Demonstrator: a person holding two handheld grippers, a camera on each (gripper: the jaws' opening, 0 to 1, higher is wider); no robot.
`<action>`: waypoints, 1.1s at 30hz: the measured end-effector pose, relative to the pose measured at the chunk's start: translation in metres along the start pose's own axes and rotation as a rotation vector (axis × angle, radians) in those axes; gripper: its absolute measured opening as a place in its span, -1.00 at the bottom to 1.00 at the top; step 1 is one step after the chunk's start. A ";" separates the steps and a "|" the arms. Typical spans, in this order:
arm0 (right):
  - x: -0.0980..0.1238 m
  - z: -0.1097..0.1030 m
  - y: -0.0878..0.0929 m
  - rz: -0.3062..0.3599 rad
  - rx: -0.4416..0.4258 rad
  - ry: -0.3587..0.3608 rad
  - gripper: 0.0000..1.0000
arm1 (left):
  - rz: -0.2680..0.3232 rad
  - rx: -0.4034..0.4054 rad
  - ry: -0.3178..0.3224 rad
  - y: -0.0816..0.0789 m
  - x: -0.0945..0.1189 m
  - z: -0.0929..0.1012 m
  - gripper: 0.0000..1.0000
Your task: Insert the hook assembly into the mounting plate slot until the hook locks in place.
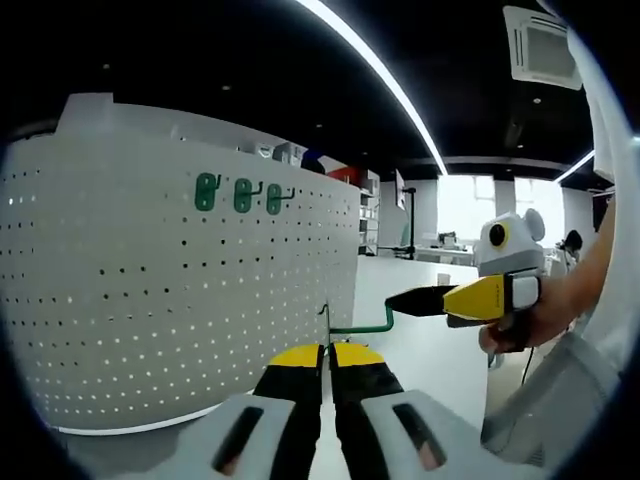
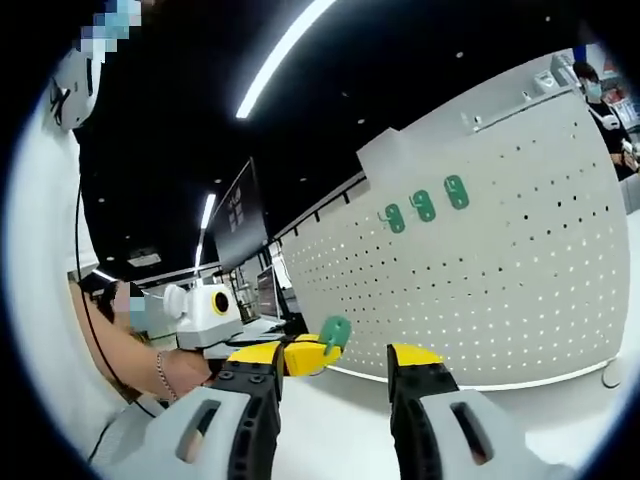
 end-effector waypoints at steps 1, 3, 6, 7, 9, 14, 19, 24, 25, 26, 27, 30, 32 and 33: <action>0.000 0.000 0.000 0.001 -0.002 0.000 -0.23 | 0.001 0.002 0.001 0.000 0.000 0.000 -0.96; -0.002 0.000 0.001 0.005 -0.017 0.002 -0.25 | 0.004 -0.001 0.001 -0.001 0.000 0.000 -0.96; -0.006 -0.001 0.003 0.007 -0.036 0.006 -0.25 | 0.008 0.004 -0.002 -0.002 0.001 -0.001 -0.96; -0.007 -0.001 0.004 0.009 -0.042 0.005 -0.25 | 0.009 0.003 -0.003 -0.001 0.001 -0.001 -0.96; -0.010 -0.004 0.005 0.005 -0.040 0.002 -0.25 | 0.008 0.004 -0.004 -0.001 0.002 -0.001 -0.96; -0.019 -0.004 0.008 0.012 -0.064 0.001 -0.30 | 0.010 0.013 -0.007 0.000 0.002 0.000 -0.96; -0.027 -0.003 0.005 0.029 -0.085 -0.001 -0.33 | 0.006 0.017 -0.008 0.001 0.002 0.000 -0.96; -0.032 -0.003 0.007 0.022 -0.090 -0.003 -0.36 | 0.009 0.014 -0.014 -0.001 0.003 -0.001 -0.96; -0.032 -0.004 0.007 0.022 -0.093 -0.004 -0.37 | 0.009 0.016 -0.015 -0.001 0.003 -0.001 -0.96; -0.033 -0.004 0.008 0.021 -0.095 -0.006 -0.37 | 0.011 0.017 -0.018 -0.001 0.003 -0.002 -0.96; -0.035 -0.005 0.009 0.019 -0.098 -0.006 -0.37 | 0.012 0.017 -0.020 -0.001 0.003 -0.002 -0.96; -0.038 -0.006 0.010 0.020 -0.115 -0.009 -0.39 | 0.012 0.017 -0.022 -0.001 0.003 -0.002 -0.96; -0.040 -0.006 0.011 0.015 -0.124 -0.009 -0.40 | 0.012 0.020 -0.023 -0.001 0.003 -0.002 -0.96; -0.042 -0.006 0.012 0.012 -0.122 -0.008 -0.41 | 0.012 0.020 -0.022 -0.001 0.004 -0.002 -0.96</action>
Point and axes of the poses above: the point that each gripper's makers call its tool centre point, and the gripper's own axes: x roughly backward along the fingers, z roughly to its right, y roughly out of its underside, the point moved 6 cm from there along x, roughly backward along the fingers, and after that the axes turned 7 degrees about z, right-handed, at the moved point
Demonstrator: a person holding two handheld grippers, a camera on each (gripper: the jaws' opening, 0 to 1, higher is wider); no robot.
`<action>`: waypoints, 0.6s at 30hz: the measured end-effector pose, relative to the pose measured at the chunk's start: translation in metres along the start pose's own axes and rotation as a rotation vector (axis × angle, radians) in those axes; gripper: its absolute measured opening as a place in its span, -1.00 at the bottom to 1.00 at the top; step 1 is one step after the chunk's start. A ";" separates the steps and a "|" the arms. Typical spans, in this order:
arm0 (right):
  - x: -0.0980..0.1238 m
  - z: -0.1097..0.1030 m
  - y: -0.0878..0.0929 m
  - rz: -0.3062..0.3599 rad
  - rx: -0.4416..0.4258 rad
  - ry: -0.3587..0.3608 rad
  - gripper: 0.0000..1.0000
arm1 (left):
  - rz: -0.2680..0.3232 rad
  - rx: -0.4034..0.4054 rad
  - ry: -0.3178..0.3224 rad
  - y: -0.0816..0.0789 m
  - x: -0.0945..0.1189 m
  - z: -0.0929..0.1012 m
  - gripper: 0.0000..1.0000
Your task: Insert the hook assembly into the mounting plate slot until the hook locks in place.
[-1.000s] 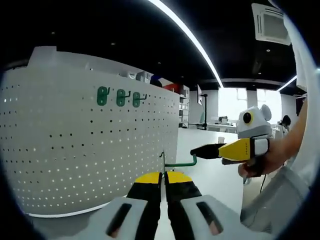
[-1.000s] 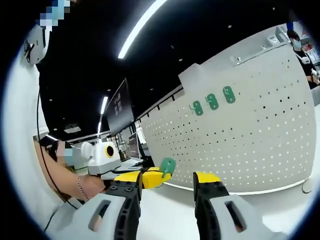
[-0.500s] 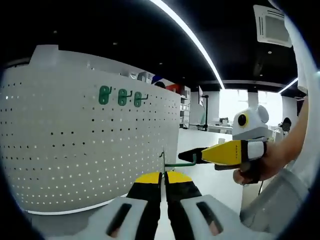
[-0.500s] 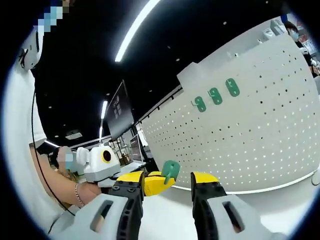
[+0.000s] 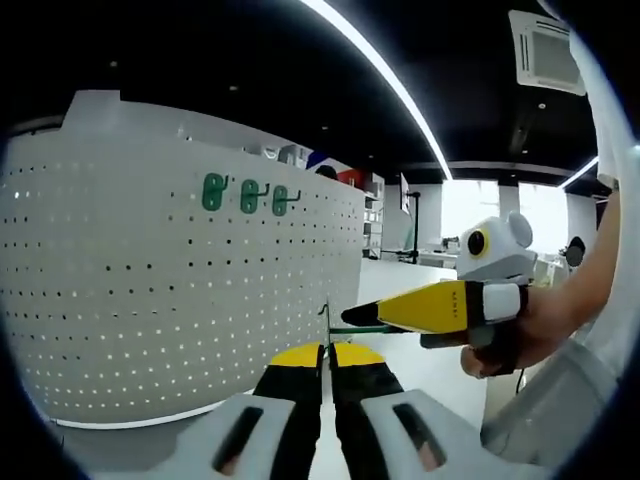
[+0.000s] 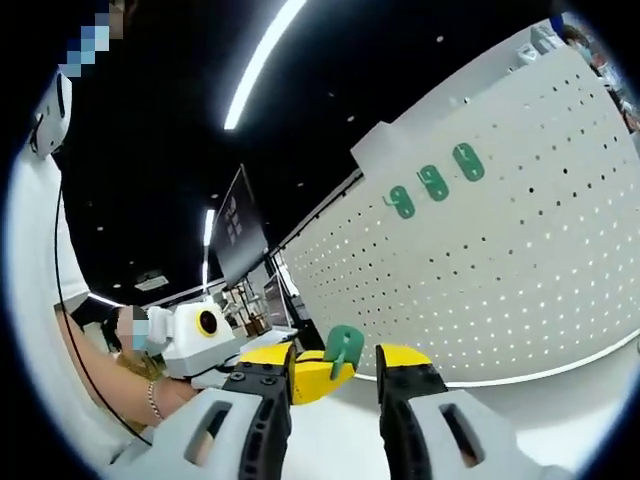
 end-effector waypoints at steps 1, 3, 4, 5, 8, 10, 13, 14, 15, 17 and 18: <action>-0.002 0.000 0.001 -0.006 0.001 -0.003 -0.42 | -0.001 -0.002 0.000 0.000 0.000 0.000 -0.96; -0.004 -0.001 0.002 -0.017 0.001 -0.004 -0.48 | 0.000 -0.001 0.001 0.000 0.000 0.001 -0.96; -0.005 0.000 0.003 -0.020 0.000 -0.002 -0.51 | -0.001 0.000 0.000 0.000 0.000 0.001 -0.96; -0.005 0.000 0.003 -0.022 0.000 0.001 -0.53 | -0.001 0.001 0.000 0.000 0.000 0.001 -0.96; -0.004 0.000 0.003 -0.022 -0.006 0.006 -0.60 | 0.002 0.000 0.000 0.000 0.000 0.001 -0.96; -0.004 0.000 0.004 -0.029 -0.006 0.006 -0.63 | 0.000 -0.002 0.000 0.000 0.000 0.001 -0.96; -0.004 0.000 0.006 -0.040 -0.003 0.010 -0.70 | 0.000 -0.003 -0.001 0.000 -0.001 0.001 -0.96; -0.004 0.000 0.006 -0.040 -0.001 0.010 -0.72 | -0.001 -0.004 -0.002 0.000 -0.001 0.001 -0.96; -0.004 -0.001 0.007 -0.040 -0.002 0.012 -0.73 | -0.001 -0.004 -0.001 0.000 -0.001 0.002 -0.96; -0.005 -0.002 0.009 -0.064 0.030 0.011 -0.78 | 0.000 -0.006 0.001 0.000 -0.001 0.003 -0.96; -0.005 -0.003 0.007 -0.057 0.031 0.008 -0.79 | -0.006 -0.012 -0.001 0.001 -0.001 0.003 -0.96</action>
Point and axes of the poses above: the point that each gripper's makers call its tool centre point, and the gripper's own axes: x roughly backward along the fingers, z roughly to its right, y roughly out of its underside, the point moved 6 cm from there along x, roughly backward along the fingers, and after that the axes turned 7 degrees about z, right-handed, at the moved point
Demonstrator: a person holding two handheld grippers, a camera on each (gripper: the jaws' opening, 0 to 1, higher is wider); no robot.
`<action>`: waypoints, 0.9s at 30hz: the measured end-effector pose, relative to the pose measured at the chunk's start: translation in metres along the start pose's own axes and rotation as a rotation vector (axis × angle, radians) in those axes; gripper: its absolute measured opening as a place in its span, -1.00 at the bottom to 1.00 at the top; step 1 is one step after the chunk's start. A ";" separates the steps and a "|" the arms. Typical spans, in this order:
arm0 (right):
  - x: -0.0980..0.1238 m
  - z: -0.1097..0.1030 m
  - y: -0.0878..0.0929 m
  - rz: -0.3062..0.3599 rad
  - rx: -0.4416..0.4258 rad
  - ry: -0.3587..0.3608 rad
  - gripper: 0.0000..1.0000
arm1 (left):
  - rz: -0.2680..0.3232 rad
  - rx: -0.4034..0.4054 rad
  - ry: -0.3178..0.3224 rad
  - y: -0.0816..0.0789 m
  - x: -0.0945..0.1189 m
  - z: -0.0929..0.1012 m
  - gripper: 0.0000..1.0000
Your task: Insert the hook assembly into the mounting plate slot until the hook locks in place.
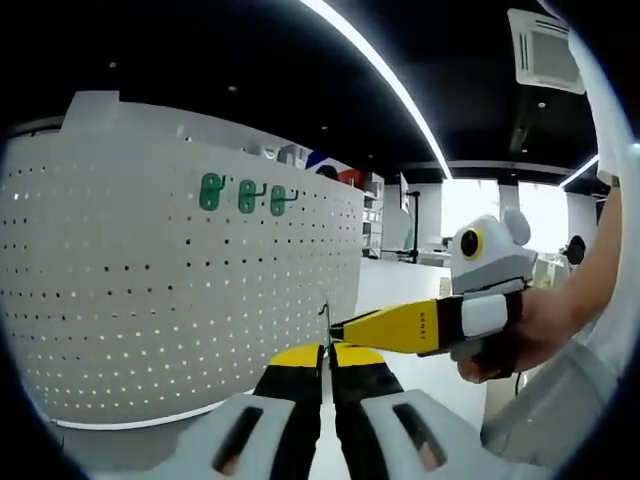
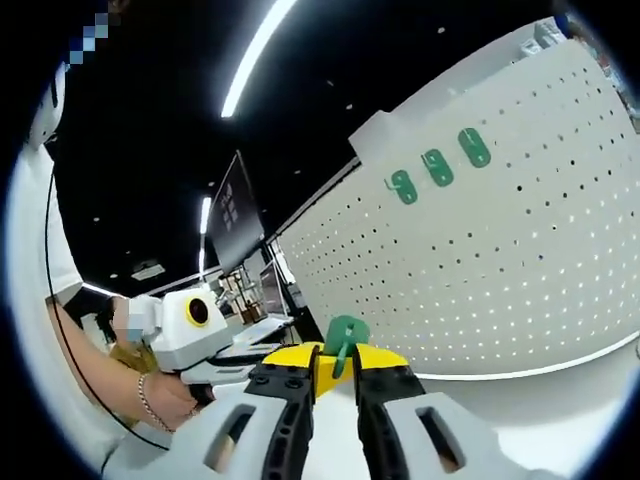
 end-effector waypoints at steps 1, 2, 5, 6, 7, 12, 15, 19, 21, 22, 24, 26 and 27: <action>0.000 0.001 -0.001 0.002 0.000 0.004 -0.81 | 0.001 0.002 0.000 0.000 0.000 0.000 -0.96; 0.000 0.003 -0.001 0.001 0.003 0.017 -0.84 | 0.002 0.005 -0.002 0.000 0.000 0.000 -0.96; 0.001 0.006 -0.001 0.004 -0.006 0.035 -0.91 | 0.004 0.004 -0.001 -0.001 -0.001 0.001 -0.96; 0.001 0.005 0.000 0.004 -0.008 0.034 -0.92 | 0.000 0.004 -0.001 0.000 -0.001 0.001 -0.96; 0.001 0.005 0.000 0.006 -0.013 0.034 -0.92 | 0.000 0.004 0.000 0.000 -0.002 0.001 -0.96; 0.001 0.006 0.000 0.014 -0.021 0.048 -0.94 | 0.000 0.002 -0.003 0.000 -0.002 0.000 -0.96; 0.002 0.007 0.001 0.027 -0.050 0.063 -0.95 | -0.003 -0.001 -0.003 0.000 -0.003 0.001 -0.96; 0.002 0.007 0.002 0.032 -0.060 0.076 -0.97 | -0.007 -0.004 -0.007 0.001 -0.003 0.002 -0.96; 0.001 0.007 0.003 0.029 -0.057 0.080 -0.97 | -0.010 -0.002 -0.008 0.001 -0.002 0.001 -0.96; 0.001 0.007 0.003 0.027 -0.065 0.082 -0.98 | -0.010 -0.001 -0.008 0.001 -0.002 0.001 -0.96; 0.001 0.007 0.003 0.028 -0.074 0.085 -0.98 | -0.010 -0.001 -0.007 0.002 -0.002 0.001 -0.96; 0.002 0.008 0.003 0.032 -0.087 0.086 -0.98 | -0.008 0.001 -0.007 0.002 -0.003 0.001 -0.96; 0.002 0.008 0.004 0.026 -0.082 0.088 -0.98 | -0.014 0.002 -0.006 0.003 -0.003 0.002 -0.96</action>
Point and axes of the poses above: the point that each gripper's makers call its tool centre point, and the gripper's own axes: x roughly backward along the fingers, z roughly to its right, y roughly out of its underside, the point moved 6 cm from there along x, roughly backward along the fingers, and after that the axes turned 7 degrees about z, right-handed, at the moved point
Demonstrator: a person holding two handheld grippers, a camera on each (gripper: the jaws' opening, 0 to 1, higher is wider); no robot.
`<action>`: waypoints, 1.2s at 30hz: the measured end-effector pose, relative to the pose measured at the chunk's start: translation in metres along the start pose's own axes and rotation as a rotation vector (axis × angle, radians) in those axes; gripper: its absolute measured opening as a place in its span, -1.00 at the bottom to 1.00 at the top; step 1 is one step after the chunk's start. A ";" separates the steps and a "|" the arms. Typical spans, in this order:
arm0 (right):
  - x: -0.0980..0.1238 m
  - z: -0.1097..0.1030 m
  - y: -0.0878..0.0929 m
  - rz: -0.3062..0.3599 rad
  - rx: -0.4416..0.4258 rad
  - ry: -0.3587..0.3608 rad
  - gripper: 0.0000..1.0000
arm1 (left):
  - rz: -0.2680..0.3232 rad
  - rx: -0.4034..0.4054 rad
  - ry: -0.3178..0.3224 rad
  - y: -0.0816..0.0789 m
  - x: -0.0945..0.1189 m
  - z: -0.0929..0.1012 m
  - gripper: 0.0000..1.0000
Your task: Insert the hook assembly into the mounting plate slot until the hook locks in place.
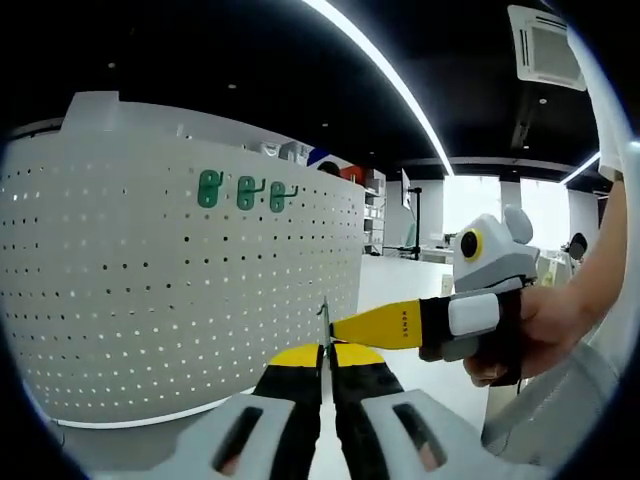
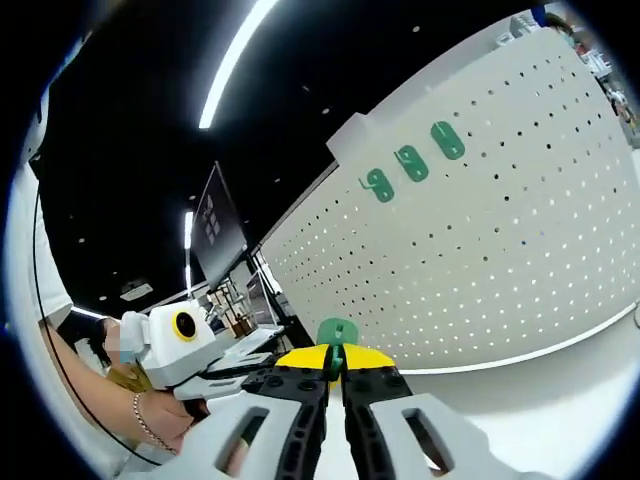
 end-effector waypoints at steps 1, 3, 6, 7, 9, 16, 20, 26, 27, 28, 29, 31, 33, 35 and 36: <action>0.000 0.000 0.001 -0.006 0.004 0.002 -0.98 | -0.009 -0.003 0.001 0.002 0.000 0.001 -0.95; 0.002 0.001 0.003 -0.009 -0.008 0.007 -0.99 | -0.011 -0.015 0.003 0.004 0.000 0.002 -0.95; 0.003 0.000 0.003 -0.011 0.000 0.007 -0.99 | -0.014 -0.023 0.005 0.005 0.000 0.003 -0.94; 0.003 0.000 0.003 -0.012 0.001 0.007 -0.99 | -0.015 -0.025 0.005 0.005 0.001 0.003 -0.94; 0.003 0.001 0.004 -0.012 -0.003 0.003 -0.99 | -0.017 -0.027 0.005 0.005 0.001 0.002 -0.93; 0.005 0.004 0.004 -0.007 -0.026 0.009 -0.99 | -0.060 -0.053 -0.004 0.011 0.001 0.001 -0.55; 0.006 0.006 0.005 -0.002 -0.042 0.017 -0.99 | -0.062 -0.061 -0.024 0.012 0.001 -0.001 -0.13; 0.007 0.008 0.007 0.000 -0.052 0.028 -0.99 | -0.075 -0.065 -0.027 0.015 0.000 -0.001 0.22; 0.007 0.008 0.007 -0.001 -0.052 0.029 -0.99 | -0.081 -0.064 -0.025 0.016 0.001 -0.001 0.22; 0.007 0.008 0.007 0.000 -0.047 0.030 -0.99 | -0.085 -0.061 -0.026 0.016 0.001 0.000 0.22; 0.007 0.008 0.006 0.002 -0.043 0.030 -0.99 | -0.091 -0.060 -0.028 0.017 0.001 -0.001 0.22; 0.007 0.009 0.002 -0.007 0.021 0.046 -0.99 | -0.094 -0.060 -0.032 0.018 0.002 -0.002 0.22; 0.009 0.014 -0.001 -0.045 0.196 0.102 -0.99 | -0.095 -0.057 -0.035 0.019 0.002 -0.003 0.22; 0.011 0.015 -0.003 -0.062 0.280 0.127 -0.99 | -0.097 -0.054 -0.039 0.019 0.003 -0.003 0.22; 0.011 0.017 -0.005 -0.070 0.333 0.143 -0.99 | -0.096 -0.054 -0.039 0.019 0.003 -0.004 0.22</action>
Point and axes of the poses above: the point that each gripper's makers call its tool centre point, and the gripper's own axes: x roughly backward along the fingers, z roughly to its right, y roughly out of its underside, the point moved 6 cm from there along x, roughly backward along the fingers, and after that the axes turned 7 degrees about z, right-handed, at the moved point
